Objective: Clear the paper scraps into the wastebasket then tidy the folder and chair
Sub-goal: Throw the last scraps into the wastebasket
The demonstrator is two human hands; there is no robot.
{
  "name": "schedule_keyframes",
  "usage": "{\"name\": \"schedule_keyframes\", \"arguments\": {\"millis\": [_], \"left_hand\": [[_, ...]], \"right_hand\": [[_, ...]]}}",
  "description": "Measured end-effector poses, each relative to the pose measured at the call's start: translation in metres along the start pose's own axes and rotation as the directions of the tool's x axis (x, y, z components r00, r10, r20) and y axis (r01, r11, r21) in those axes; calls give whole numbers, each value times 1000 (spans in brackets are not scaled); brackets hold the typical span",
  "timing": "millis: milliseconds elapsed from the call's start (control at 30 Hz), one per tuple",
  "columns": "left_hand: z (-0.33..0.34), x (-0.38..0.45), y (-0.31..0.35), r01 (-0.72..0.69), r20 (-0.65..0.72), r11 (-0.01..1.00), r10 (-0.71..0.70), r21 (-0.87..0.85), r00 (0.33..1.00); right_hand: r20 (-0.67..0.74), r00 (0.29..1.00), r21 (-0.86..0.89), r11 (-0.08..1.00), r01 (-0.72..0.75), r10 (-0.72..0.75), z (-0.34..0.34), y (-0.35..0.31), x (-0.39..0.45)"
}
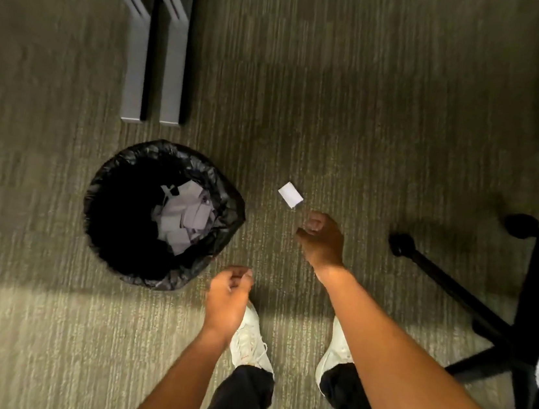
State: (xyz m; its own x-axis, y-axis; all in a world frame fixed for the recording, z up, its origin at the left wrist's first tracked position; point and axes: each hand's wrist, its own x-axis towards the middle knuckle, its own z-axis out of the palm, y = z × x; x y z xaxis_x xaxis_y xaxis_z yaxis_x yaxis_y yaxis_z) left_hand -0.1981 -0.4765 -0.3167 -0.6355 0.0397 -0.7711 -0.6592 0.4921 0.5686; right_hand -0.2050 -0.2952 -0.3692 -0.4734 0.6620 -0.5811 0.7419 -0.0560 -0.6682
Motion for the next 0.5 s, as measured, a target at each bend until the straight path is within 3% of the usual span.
{"name": "schedule_keyframes", "arguments": {"millis": [267, 500], "left_hand": [[72, 78, -62, 86, -47, 992, -90, -89, 995], [107, 153, -111, 49, -42, 999, -49, -2, 998]], "right_hand": [[13, 999, -60, 997, -37, 38, 36, 76, 93], [23, 999, -66, 997, -42, 43, 75, 127, 161]]}}
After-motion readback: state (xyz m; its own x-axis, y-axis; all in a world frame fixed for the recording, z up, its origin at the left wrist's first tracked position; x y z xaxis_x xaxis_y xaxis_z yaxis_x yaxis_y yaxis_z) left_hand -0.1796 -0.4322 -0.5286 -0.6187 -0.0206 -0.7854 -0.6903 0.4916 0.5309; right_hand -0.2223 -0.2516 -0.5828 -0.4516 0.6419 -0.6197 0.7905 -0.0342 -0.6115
